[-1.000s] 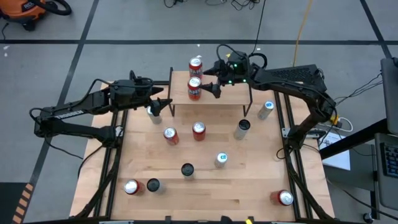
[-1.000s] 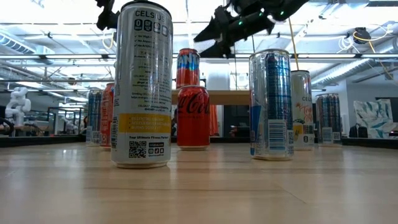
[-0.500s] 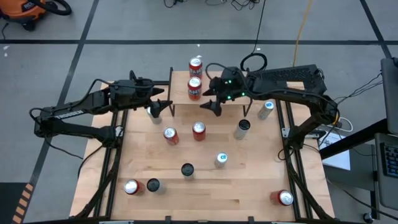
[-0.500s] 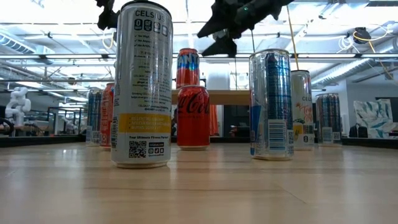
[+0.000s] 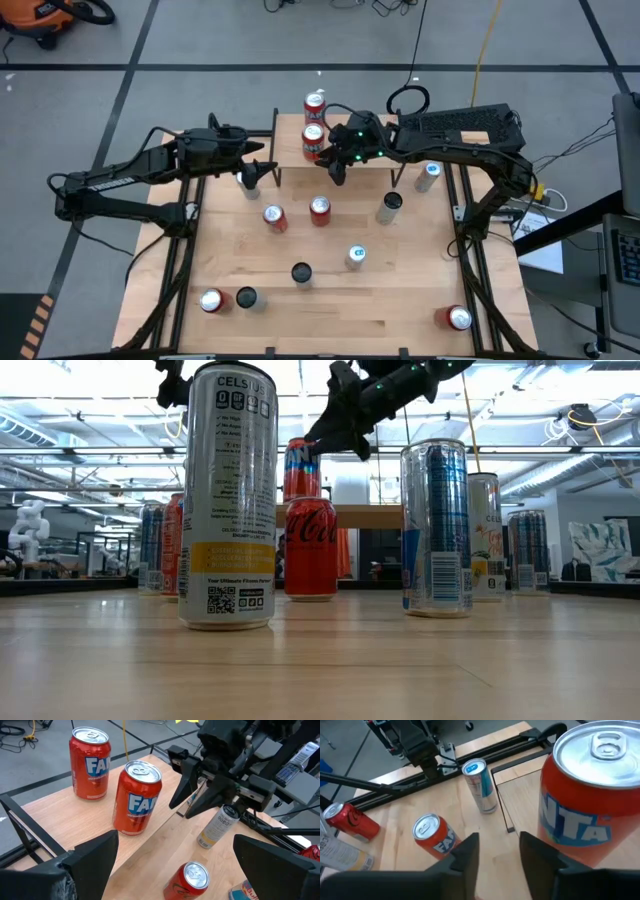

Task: Place canned beverage on shelf
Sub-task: Put the bottom red soda can on the shelf aligned with the other red soda can

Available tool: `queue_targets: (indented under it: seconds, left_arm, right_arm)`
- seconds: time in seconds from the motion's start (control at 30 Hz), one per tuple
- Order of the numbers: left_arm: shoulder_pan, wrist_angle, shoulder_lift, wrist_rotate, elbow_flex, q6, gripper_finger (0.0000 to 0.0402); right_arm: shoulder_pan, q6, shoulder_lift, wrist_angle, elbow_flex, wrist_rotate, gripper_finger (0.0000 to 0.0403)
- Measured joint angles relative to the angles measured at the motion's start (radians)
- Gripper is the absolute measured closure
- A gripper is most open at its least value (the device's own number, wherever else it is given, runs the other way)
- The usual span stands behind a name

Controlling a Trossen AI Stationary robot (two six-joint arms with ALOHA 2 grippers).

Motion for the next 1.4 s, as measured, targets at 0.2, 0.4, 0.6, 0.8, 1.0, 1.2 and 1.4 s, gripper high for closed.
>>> queue_targets:
  seconds: [0.2,0.4,0.6,0.8,1.0,1.2,1.4]
  left_arm:
    - [0.000,0.000,0.000,0.000,0.000,-0.002,0.0004]
    - [0.000,0.000,0.000,-0.001,0.000,-0.004,0.0004]
    - [0.000,0.000,0.000,-0.001,0.000,-0.004,0.0004]
    - [0.000,0.000,0.000,-0.004,0.000,-0.003,0.0004]
    - [0.000,0.000,0.000,-0.006,0.000,0.001,0.0004]
    - [0.000,0.000,0.000,-0.008,0.000,0.002,0.0004]
    - [0.000,0.000,0.000,-0.008,0.000,0.002,0.0004]
  right_arm:
    - [0.000,-0.003,0.038,0.085,0.000,0.003,0.0355]
    - [-0.001,-0.032,0.052,0.102,0.000,0.030,0.0395]
    - [-0.018,-0.058,0.052,0.097,0.000,0.080,0.0399]
    - [-0.045,-0.059,0.052,0.097,0.000,0.079,0.0402]
    - [-0.060,-0.059,0.052,0.097,0.000,0.078,0.0402]
    - [-0.054,-0.059,0.052,0.125,0.000,0.048,0.0403]
    - [-0.045,-0.082,0.051,0.143,0.000,0.053,0.0403]
